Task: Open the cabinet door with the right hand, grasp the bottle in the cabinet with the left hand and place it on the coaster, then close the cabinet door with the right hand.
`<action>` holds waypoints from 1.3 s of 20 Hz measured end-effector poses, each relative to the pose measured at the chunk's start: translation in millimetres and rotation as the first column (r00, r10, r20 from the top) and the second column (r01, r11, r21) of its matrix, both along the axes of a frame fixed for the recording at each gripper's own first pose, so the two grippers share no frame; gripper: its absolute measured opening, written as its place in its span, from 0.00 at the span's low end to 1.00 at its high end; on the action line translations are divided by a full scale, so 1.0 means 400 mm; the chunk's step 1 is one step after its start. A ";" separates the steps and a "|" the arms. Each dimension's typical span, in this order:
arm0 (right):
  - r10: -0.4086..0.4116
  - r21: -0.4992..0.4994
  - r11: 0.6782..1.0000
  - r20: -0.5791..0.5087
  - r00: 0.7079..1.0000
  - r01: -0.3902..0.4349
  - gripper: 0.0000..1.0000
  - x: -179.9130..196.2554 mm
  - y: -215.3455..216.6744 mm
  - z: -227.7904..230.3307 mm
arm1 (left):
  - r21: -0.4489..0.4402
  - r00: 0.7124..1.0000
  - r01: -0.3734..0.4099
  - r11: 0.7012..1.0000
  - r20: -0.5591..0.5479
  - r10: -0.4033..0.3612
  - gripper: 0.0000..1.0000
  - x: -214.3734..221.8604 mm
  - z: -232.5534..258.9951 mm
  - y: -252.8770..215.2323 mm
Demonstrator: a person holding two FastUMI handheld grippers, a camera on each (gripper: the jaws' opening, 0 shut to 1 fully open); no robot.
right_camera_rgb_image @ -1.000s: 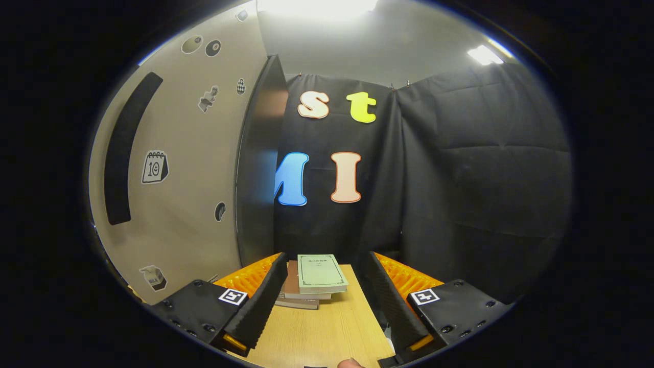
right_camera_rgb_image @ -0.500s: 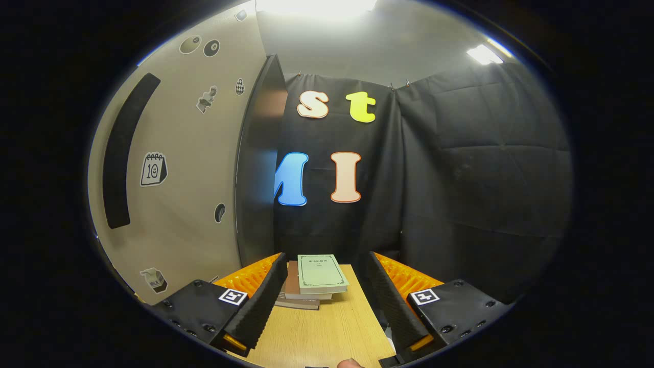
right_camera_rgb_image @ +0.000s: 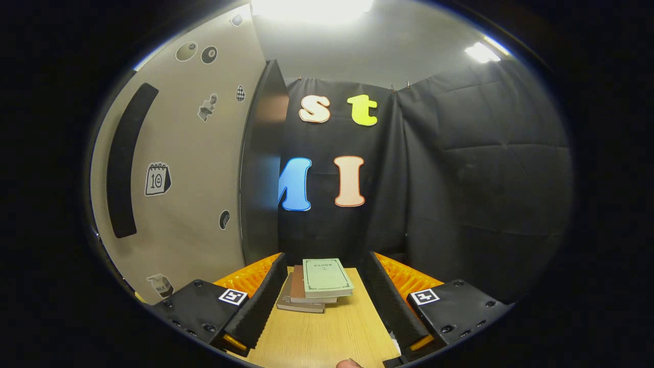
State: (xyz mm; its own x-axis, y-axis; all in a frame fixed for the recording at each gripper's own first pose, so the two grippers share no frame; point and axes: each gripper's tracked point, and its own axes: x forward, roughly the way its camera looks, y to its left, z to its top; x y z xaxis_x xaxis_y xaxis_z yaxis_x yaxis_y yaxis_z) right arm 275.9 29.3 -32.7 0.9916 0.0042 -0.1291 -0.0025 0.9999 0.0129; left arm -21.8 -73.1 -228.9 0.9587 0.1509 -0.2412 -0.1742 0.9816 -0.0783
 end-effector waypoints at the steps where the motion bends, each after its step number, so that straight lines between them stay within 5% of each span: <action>1: -0.001 0.002 1.000 0.004 1.000 0.001 1.00 0.000 -0.001 0.002 | 0.002 1.000 -0.005 1.000 0.007 0.005 0.67 0.002 0.014 0.005; 10: 0.011 0.047 0.999 0.021 1.000 -0.012 0.97 -0.001 -0.004 0.025 | 0.056 0.997 -0.021 0.998 0.077 0.017 0.67 0.012 0.228 0.023; 16: 0.117 0.127 0.985 -0.016 0.993 -0.114 0.96 0.001 0.091 0.053 | 0.117 0.989 -0.003 0.993 0.145 -0.015 0.67 0.044 0.454 0.047; 23: 0.195 0.115 0.975 -0.044 0.980 -0.189 0.98 -0.034 0.241 0.095 | 0.128 0.981 0.019 0.992 0.189 -0.043 0.64 0.090 0.537 0.133; 24: 0.167 0.099 0.982 -0.035 0.985 -0.163 0.98 -0.037 0.235 0.103 | 0.129 0.980 0.023 0.991 0.191 -0.047 0.67 0.098 0.538 0.146; 25: 0.145 0.088 0.986 -0.034 0.989 -0.141 0.87 -0.039 0.231 0.111 | 0.127 0.980 0.032 0.991 0.191 -0.056 0.67 0.103 0.534 0.153; 26: 0.127 0.089 0.988 -0.035 0.991 -0.124 0.92 -0.039 0.226 0.115 | 0.122 0.979 0.041 0.992 0.195 -0.064 0.67 0.108 0.534 0.158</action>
State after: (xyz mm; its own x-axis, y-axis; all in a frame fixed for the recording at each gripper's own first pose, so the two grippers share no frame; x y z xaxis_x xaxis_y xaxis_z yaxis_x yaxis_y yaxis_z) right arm 260.4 119.8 13.3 0.9766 0.1409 -0.1627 -0.1255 0.9869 0.1016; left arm 21.5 -9.7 -15.4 0.9929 0.1152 -0.0296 -0.1149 0.9933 0.0101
